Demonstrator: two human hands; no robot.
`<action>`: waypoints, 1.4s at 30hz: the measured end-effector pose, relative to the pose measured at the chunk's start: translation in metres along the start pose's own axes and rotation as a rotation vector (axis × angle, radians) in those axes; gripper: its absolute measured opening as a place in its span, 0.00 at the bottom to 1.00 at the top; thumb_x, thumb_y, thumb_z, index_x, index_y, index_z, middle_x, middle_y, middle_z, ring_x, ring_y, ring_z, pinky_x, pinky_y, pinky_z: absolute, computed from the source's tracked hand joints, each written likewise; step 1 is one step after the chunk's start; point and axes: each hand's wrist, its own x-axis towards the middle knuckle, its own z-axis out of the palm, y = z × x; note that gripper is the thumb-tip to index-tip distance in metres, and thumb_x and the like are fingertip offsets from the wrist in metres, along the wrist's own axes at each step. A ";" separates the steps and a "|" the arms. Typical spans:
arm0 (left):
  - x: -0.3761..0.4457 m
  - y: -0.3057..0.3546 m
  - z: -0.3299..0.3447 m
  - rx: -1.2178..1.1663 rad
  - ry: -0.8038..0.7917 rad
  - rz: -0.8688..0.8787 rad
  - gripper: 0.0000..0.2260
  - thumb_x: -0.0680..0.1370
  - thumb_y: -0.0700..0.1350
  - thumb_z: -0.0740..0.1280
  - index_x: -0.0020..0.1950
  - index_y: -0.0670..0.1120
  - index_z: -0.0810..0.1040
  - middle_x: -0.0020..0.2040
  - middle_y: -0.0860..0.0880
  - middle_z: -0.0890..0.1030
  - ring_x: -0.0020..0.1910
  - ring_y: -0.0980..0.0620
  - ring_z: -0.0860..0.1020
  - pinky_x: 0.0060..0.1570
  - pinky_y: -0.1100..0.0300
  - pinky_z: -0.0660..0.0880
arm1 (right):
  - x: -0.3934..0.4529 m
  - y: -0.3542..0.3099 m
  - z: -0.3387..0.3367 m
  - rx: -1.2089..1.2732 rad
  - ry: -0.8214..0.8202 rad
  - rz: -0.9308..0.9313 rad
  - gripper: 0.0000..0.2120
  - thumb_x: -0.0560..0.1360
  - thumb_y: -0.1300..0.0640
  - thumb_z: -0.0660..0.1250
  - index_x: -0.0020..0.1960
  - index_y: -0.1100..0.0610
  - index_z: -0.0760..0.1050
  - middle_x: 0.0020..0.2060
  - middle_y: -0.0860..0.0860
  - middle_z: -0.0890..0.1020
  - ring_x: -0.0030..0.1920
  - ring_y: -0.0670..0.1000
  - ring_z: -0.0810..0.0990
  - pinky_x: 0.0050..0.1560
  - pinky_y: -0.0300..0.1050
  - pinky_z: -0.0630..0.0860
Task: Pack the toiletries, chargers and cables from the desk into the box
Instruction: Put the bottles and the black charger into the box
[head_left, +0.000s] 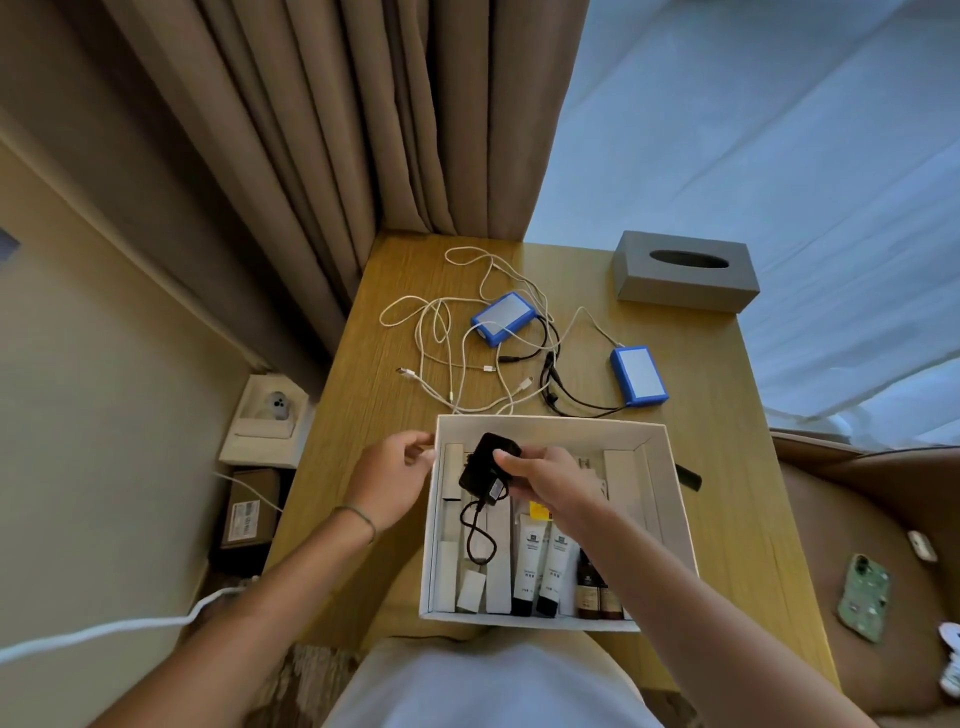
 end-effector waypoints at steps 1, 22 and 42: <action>0.000 0.000 0.002 0.006 0.009 0.001 0.15 0.82 0.48 0.65 0.67 0.47 0.77 0.49 0.55 0.80 0.42 0.61 0.77 0.39 0.69 0.73 | 0.007 0.002 0.004 -0.012 0.032 0.011 0.09 0.75 0.55 0.75 0.53 0.58 0.82 0.44 0.53 0.88 0.47 0.50 0.88 0.49 0.42 0.83; -0.005 -0.004 0.010 0.015 0.059 0.022 0.12 0.83 0.48 0.63 0.65 0.49 0.77 0.45 0.57 0.79 0.42 0.63 0.77 0.40 0.64 0.76 | 0.041 0.020 0.020 -0.523 0.390 -0.109 0.13 0.75 0.44 0.73 0.47 0.54 0.84 0.37 0.46 0.84 0.39 0.43 0.81 0.38 0.41 0.77; 0.054 0.110 0.026 0.178 -0.042 0.374 0.08 0.79 0.42 0.66 0.55 0.50 0.82 0.51 0.53 0.82 0.49 0.54 0.80 0.51 0.53 0.80 | -0.019 -0.114 -0.068 -0.529 0.312 -0.326 0.09 0.78 0.59 0.67 0.54 0.55 0.85 0.44 0.50 0.87 0.42 0.49 0.84 0.51 0.53 0.83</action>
